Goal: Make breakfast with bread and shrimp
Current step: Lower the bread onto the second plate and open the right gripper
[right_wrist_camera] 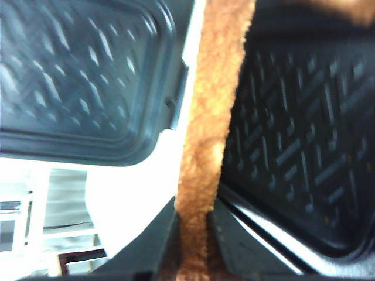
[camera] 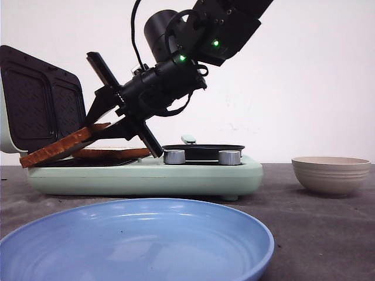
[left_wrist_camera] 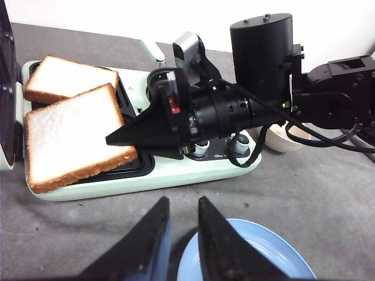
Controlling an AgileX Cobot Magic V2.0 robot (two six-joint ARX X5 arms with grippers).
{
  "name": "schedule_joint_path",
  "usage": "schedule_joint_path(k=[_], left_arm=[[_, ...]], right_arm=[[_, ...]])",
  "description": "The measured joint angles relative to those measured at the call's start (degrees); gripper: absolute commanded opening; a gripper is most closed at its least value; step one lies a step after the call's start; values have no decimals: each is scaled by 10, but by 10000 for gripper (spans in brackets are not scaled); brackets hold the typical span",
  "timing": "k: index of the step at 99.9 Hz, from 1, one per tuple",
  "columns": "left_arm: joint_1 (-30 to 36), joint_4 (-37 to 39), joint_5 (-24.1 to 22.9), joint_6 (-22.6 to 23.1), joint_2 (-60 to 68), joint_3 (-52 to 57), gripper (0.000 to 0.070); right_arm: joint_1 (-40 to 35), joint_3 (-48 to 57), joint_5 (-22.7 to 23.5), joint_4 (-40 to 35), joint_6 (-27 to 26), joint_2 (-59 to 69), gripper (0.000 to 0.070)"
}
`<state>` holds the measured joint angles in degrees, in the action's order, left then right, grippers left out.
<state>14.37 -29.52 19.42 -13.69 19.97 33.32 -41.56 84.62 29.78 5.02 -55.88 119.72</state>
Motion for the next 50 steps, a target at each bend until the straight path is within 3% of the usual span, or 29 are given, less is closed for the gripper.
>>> schedule_joint_path(k=[10,21,50], left_arm=[[0,0,0,0,0,0,0],[0,0,0,0,0,0,0],[0,0,0,0,0,0,0]], right_arm=[[-1,0,-4,-11,7,0,14],[-3,0,-12,-14,16,0,202],[-8,2,-46,-32,41,0,204]])
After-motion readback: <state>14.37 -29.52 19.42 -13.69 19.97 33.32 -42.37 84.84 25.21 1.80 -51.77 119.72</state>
